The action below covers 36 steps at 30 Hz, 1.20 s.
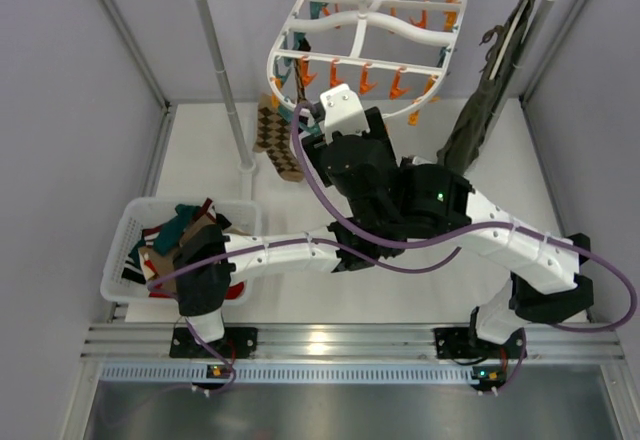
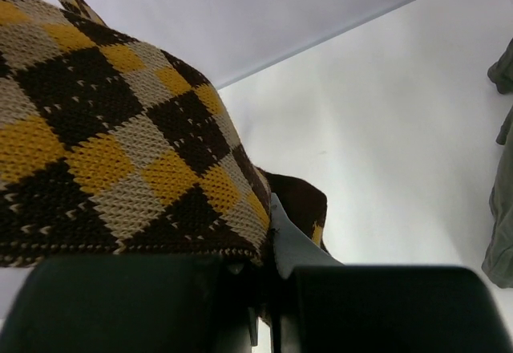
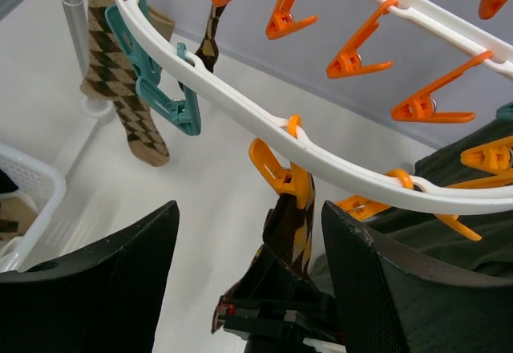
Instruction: Remove the socks clipped to the hanger
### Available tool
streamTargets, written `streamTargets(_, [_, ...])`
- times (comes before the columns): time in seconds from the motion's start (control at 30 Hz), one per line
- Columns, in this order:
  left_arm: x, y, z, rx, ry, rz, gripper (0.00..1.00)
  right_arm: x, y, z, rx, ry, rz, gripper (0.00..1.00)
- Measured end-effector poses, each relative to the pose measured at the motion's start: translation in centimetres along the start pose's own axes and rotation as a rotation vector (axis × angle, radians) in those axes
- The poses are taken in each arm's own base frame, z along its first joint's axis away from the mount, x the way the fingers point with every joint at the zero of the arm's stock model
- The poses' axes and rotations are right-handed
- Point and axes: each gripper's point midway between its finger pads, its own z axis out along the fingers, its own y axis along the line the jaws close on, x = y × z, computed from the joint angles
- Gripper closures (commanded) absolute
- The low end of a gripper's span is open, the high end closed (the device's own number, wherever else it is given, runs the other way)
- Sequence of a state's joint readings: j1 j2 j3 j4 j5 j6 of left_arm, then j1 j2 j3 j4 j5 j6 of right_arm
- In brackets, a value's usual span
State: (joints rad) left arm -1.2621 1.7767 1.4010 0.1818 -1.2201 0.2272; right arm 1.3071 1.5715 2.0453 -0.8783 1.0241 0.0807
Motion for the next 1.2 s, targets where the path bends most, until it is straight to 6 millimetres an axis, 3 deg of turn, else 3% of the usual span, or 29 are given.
streamTargets(0.23, [0.0,-0.1,0.0,0.004,-0.001,0.000,1.00,0.3,0.4,1.1,0.062,0.002,-0.033,0.36])
streamTargets(0.6, [0.0,-0.3,0.0,0.015,-0.003,-0.017,1.00,0.7,-1.0,3.1,0.160,0.017,-0.042,0.36])
streamTargets(0.93, [0.0,-0.5,0.0,0.023,-0.004,-0.022,1.00,2.4,-1.6,4.6,0.246,0.035,-0.074,0.36])
streamTargets(1.2, [0.0,-0.2,-0.2,0.035,-0.007,-0.046,1.00,3.2,-1.8,5.8,0.276,0.037,-0.109,0.51])
